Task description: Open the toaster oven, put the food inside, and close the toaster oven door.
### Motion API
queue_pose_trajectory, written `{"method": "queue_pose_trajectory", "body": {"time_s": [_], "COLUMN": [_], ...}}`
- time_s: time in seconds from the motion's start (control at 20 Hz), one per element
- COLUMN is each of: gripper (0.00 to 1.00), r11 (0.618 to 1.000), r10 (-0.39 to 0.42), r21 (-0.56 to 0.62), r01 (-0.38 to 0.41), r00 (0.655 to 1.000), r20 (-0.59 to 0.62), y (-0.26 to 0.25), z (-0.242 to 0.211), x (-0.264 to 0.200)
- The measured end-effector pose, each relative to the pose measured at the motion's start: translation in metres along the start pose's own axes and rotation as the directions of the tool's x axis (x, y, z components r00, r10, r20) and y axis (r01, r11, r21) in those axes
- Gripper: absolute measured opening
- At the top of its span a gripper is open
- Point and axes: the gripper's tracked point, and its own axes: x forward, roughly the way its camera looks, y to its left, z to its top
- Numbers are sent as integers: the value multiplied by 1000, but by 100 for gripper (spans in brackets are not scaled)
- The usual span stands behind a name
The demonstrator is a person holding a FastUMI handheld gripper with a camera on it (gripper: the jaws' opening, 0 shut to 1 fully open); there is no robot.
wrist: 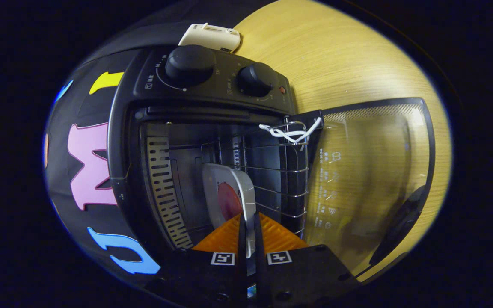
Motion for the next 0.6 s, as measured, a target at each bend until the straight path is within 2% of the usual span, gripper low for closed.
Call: {"method": "queue_pose_trajectory", "body": {"time_s": [0.05,0.1,0.15,0.2,0.25,0.4,0.45,0.5,0.6], "gripper": [14,21,36,43,61,81,93,97,98], "r11": [1000,1000,999,998,998,990,984,980,968], "r10": [15,20,21,31,21,8,-19,-30,-6], "r21": [-1,-19,-35,-46,-65,-141,-176,-201,-251], "r01": [-15,-20,-21,-32,-23,-18,4,10,-22], "r00": [1000,1000,1000,999,999,997,997,995,994], "r20": [-6,-6,-8,-15,-30,-72,-81,-92,-112], "y": [3,5,5,9,7,3,-4,-5,-1], "z": [2,4,4,3,3,0,-1,1,2], "x": [-2,-4,-9,-14,-21,-40,-46,-55,-73]}}
